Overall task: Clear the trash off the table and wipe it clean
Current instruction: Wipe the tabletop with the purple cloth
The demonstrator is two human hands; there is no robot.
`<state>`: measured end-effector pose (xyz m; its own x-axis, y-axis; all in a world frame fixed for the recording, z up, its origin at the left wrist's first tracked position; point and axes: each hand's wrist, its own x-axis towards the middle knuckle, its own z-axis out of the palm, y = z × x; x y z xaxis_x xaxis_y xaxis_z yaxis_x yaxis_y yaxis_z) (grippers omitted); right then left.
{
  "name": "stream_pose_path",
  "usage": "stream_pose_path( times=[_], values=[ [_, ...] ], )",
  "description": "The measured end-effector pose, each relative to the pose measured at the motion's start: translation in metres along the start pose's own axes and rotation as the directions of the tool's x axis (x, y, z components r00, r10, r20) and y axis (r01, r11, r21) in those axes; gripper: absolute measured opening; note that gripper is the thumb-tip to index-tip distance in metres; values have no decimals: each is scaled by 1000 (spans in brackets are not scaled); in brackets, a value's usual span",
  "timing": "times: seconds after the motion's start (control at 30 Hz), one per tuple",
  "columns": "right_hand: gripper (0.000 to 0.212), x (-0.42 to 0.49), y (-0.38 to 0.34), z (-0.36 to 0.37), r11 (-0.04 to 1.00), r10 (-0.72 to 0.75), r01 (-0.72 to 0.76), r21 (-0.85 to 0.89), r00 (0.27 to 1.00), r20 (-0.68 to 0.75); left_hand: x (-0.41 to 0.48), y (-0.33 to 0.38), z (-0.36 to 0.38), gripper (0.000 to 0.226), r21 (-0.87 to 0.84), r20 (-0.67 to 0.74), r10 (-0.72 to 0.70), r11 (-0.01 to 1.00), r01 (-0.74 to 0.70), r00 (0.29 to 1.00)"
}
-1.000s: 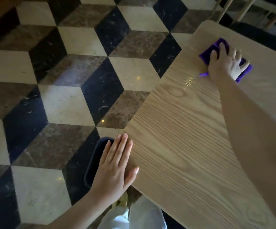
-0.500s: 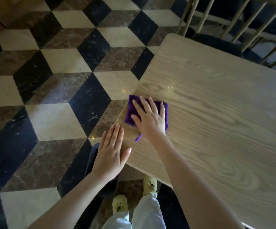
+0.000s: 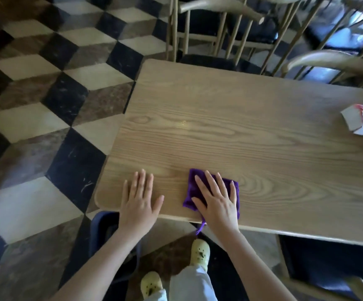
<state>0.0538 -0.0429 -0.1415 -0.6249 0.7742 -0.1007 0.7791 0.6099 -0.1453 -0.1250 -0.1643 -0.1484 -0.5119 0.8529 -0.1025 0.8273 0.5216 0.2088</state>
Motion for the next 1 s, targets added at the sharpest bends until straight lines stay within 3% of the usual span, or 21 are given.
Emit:
stream_pose_path(
  times=[0.07,0.2,0.3,0.53,0.67,1.0],
  values=[
    [56,1,30,-5,996,89,-89,20,996,-26,26,41,3,76,2,19,69,998,-69,997],
    [57,-8,36,-4,999,54,-54,-2,997,-53,39,59,5,72,7,-11,156,988,-156,988],
    [57,21,65,-7,994,107,-108,-10,989,-100,70,84,13,68,32,-36,225,974,-224,974],
    [60,127,131,-27,987,160,-160,12,979,-124,150,146,20,64,-8,-88,237,971,-239,967],
    [57,210,171,-41,983,181,-181,-1,982,-53,189,176,24,62,-17,-105,216,976,-219,971],
    [55,396,205,-71,996,92,-92,6,995,-36,199,187,30,64,35,-104,186,982,-183,977]
  ],
)
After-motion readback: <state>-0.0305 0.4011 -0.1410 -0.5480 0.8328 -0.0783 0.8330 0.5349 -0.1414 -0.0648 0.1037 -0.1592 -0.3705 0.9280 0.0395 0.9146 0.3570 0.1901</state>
